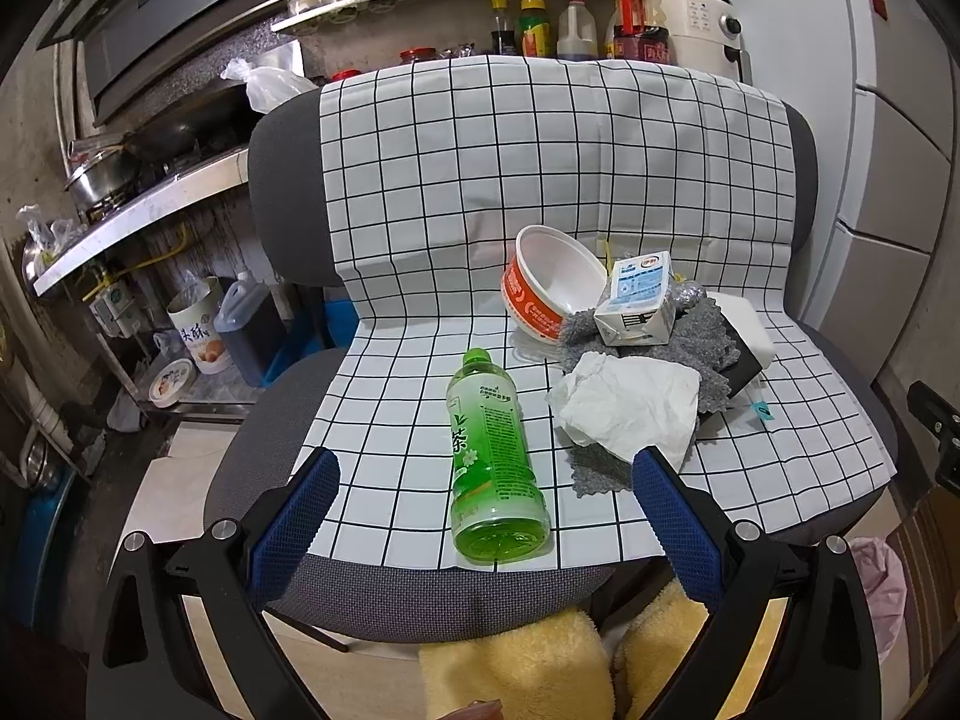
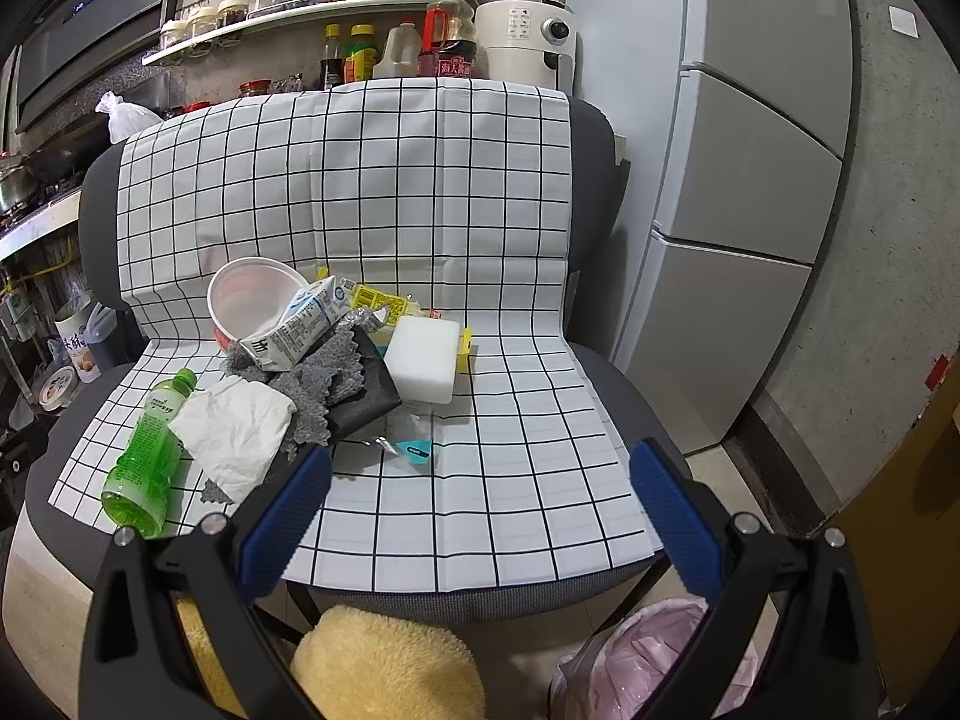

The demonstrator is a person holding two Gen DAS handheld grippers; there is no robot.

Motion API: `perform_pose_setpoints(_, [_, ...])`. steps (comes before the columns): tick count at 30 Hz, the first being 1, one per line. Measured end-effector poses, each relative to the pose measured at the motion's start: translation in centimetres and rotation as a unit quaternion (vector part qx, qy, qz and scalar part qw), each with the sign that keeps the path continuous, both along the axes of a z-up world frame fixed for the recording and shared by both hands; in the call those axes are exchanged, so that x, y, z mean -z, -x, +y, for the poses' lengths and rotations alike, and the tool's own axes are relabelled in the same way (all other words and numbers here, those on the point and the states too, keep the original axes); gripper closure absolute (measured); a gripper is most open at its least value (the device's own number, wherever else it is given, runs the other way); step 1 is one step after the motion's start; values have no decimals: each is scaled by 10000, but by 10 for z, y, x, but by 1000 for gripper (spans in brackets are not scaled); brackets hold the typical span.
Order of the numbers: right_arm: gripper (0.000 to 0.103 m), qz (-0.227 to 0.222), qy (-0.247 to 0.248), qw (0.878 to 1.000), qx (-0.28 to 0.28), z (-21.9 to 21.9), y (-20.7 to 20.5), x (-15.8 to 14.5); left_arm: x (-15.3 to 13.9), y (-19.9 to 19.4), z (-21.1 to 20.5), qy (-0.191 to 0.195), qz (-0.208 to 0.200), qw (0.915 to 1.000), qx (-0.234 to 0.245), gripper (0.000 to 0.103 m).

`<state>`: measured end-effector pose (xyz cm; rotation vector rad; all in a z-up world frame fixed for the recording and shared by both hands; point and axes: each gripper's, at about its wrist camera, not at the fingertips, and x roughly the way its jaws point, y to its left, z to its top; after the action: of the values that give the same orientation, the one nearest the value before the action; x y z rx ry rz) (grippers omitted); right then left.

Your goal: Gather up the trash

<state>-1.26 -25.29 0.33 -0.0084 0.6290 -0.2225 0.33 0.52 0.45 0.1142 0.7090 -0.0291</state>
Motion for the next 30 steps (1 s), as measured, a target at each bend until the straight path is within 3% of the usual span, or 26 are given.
perform_pose_setpoints(30, [6,-19,34,10000,-13,3,0,-4,-4,0,2,36,-50,10000,-27,6])
